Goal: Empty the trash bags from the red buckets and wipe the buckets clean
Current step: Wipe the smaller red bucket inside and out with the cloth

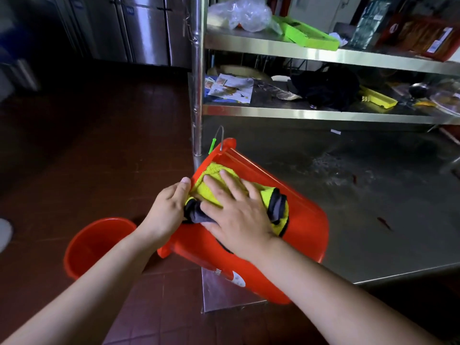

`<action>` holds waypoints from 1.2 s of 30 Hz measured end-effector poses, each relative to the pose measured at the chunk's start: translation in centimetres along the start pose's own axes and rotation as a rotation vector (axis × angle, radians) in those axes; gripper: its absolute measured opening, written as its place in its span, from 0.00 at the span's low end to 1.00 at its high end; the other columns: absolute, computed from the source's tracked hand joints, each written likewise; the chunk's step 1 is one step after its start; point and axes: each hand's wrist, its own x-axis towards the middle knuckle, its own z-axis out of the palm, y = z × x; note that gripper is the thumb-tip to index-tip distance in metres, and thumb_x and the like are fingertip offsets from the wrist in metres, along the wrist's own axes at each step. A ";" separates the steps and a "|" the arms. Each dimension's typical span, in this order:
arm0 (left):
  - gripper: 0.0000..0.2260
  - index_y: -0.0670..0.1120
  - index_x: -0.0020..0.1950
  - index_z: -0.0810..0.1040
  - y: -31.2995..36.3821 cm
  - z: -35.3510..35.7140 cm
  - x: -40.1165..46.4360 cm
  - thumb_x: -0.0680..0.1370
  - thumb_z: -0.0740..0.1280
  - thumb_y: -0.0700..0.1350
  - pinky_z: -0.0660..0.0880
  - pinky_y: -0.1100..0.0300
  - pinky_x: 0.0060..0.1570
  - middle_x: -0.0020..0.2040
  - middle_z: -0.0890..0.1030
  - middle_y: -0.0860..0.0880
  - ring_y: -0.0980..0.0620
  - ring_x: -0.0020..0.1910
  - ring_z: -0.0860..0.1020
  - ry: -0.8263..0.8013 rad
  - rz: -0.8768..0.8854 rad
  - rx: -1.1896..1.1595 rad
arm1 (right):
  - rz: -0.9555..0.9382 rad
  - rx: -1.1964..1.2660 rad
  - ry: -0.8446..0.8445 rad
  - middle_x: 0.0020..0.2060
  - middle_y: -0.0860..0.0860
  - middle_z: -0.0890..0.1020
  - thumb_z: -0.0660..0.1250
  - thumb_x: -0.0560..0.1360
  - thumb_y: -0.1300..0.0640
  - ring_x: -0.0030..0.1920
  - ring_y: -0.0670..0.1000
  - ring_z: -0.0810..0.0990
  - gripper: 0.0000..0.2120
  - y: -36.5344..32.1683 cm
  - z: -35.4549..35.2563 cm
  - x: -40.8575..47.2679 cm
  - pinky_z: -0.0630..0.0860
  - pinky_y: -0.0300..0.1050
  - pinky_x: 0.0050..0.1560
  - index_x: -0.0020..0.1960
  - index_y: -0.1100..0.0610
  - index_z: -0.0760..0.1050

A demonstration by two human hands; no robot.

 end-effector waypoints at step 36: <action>0.24 0.45 0.37 0.75 0.2 -1.4 -0.9 0.80 0.51 0.59 0.69 0.53 0.32 0.29 0.74 0.50 0.49 0.30 0.73 0.328 -0.008 0.482 | -0.314 0.376 0.050 0.68 0.48 0.73 0.68 0.72 0.49 0.71 0.54 0.68 0.19 4.5 0.3 1.1 0.67 0.51 0.62 0.62 0.49 0.77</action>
